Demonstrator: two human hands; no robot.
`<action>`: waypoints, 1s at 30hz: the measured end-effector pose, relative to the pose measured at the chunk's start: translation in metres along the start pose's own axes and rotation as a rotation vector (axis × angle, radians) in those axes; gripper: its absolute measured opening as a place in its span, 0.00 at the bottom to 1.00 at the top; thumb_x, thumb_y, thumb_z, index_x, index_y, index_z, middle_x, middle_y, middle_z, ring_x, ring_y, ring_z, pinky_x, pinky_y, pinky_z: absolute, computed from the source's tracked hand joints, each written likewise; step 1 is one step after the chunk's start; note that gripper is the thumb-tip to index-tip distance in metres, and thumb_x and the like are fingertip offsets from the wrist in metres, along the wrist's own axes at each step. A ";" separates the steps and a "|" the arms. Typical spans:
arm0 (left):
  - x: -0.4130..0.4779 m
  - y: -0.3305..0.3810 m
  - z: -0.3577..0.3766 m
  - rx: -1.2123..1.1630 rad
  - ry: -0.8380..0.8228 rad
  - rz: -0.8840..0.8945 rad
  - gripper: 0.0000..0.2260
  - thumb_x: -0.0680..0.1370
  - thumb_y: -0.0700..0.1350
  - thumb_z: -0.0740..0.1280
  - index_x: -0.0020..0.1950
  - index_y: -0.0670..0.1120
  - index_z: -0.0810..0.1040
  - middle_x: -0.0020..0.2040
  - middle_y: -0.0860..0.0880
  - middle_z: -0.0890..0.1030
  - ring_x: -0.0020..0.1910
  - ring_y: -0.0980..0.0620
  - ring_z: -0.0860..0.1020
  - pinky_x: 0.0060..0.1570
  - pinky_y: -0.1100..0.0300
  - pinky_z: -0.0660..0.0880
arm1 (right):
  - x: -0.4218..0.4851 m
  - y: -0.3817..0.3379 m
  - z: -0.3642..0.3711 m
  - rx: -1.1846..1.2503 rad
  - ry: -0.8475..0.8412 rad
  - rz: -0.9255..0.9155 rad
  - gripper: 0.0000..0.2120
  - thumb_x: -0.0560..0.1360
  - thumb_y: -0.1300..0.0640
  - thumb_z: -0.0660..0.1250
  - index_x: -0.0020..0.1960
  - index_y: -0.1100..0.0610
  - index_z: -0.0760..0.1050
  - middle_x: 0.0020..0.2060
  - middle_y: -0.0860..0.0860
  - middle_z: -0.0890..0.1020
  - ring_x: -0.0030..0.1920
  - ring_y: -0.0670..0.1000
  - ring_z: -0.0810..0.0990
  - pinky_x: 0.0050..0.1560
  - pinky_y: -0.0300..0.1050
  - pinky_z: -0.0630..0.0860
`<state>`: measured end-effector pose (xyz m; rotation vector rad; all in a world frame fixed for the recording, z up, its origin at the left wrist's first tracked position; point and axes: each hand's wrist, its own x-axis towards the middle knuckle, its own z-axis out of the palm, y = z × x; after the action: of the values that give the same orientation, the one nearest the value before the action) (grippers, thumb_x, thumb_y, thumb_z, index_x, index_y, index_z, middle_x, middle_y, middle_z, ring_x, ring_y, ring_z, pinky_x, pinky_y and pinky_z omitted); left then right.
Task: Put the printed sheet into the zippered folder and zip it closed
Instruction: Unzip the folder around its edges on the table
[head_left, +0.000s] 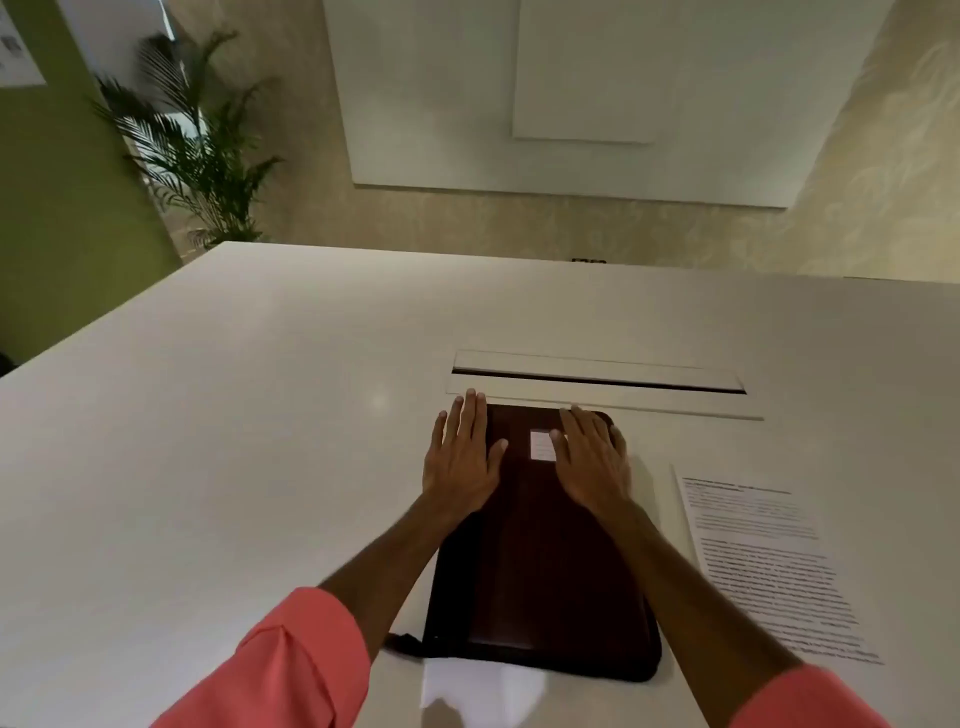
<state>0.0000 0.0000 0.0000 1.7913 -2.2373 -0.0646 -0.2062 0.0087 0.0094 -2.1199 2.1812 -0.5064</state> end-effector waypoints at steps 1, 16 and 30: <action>-0.002 -0.002 0.003 -0.016 -0.031 -0.023 0.34 0.89 0.61 0.46 0.89 0.44 0.40 0.90 0.45 0.41 0.90 0.47 0.42 0.89 0.47 0.45 | 0.000 -0.001 0.003 -0.002 -0.016 -0.003 0.26 0.89 0.47 0.53 0.85 0.53 0.62 0.84 0.52 0.65 0.84 0.54 0.62 0.85 0.59 0.58; -0.004 -0.025 0.035 -0.313 -0.195 -0.060 0.34 0.89 0.61 0.49 0.90 0.47 0.40 0.90 0.48 0.41 0.90 0.51 0.43 0.89 0.49 0.43 | 0.060 -0.050 0.023 0.031 -0.157 -0.247 0.21 0.84 0.54 0.63 0.77 0.52 0.72 0.71 0.50 0.74 0.72 0.53 0.72 0.72 0.56 0.70; 0.010 -0.034 0.056 -0.414 -0.101 -0.071 0.34 0.89 0.60 0.53 0.90 0.50 0.43 0.90 0.50 0.44 0.90 0.52 0.48 0.86 0.55 0.44 | 0.130 -0.075 0.028 0.054 -0.399 -0.257 0.22 0.85 0.63 0.59 0.75 0.50 0.76 0.73 0.53 0.77 0.73 0.56 0.75 0.74 0.61 0.68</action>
<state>0.0170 -0.0253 -0.0590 1.6650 -2.0332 -0.5988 -0.1334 -0.1246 0.0277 -2.2489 1.6792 -0.1320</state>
